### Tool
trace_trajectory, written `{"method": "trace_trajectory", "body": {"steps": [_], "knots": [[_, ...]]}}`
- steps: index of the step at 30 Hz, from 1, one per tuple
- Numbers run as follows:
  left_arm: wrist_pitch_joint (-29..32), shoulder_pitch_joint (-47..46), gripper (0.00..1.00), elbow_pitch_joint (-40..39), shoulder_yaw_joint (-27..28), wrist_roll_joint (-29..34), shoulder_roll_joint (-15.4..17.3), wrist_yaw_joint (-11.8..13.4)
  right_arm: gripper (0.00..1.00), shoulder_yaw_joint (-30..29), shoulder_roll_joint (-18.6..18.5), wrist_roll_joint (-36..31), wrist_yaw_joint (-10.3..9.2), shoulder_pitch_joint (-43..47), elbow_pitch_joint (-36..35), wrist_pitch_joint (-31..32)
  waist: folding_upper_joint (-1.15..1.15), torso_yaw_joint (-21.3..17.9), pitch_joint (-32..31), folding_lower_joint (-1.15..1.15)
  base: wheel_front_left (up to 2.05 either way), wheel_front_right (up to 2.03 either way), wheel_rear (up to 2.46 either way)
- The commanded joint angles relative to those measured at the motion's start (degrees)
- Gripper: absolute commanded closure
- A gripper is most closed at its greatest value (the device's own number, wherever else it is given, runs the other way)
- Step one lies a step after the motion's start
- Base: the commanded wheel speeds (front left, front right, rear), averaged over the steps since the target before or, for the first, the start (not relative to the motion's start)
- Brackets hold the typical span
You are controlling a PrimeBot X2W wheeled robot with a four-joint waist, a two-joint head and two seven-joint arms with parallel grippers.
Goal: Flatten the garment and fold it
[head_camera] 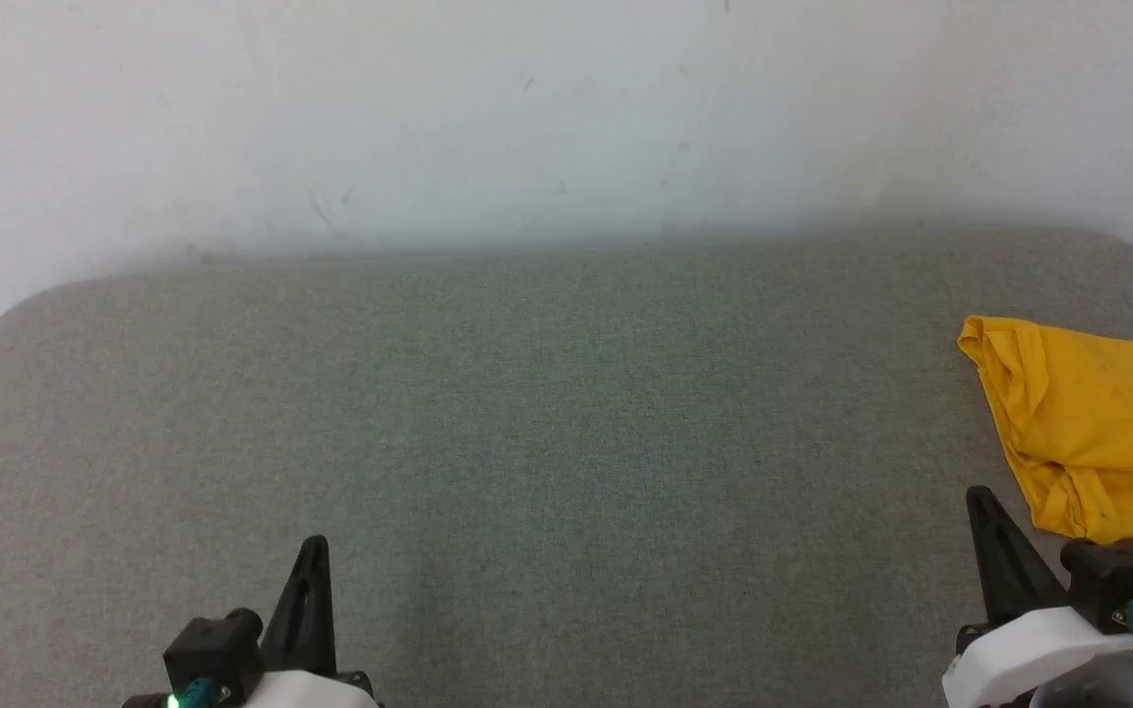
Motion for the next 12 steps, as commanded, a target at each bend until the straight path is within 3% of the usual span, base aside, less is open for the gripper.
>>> {"method": "trace_trajectory", "body": {"steps": [1,12], "knots": [[0.3,-1.2,1.0,-0.2,0.4,0.9,-0.3,-0.6,1.0,0.1,0.1,-0.4,-0.03,-0.9,-0.4,0.1,0.0,0.0,0.0,0.0,0.0,0.0,0.0],[1.5,-2.0,1.0,-0.4,1.3,2.8,-1.0,-1.4,1.0,0.8,0.1,-0.7,-0.04,-1.4,-0.6,0.5,0.0,-0.1,0.2,0.0,0.0,0.0,0.0]]}}
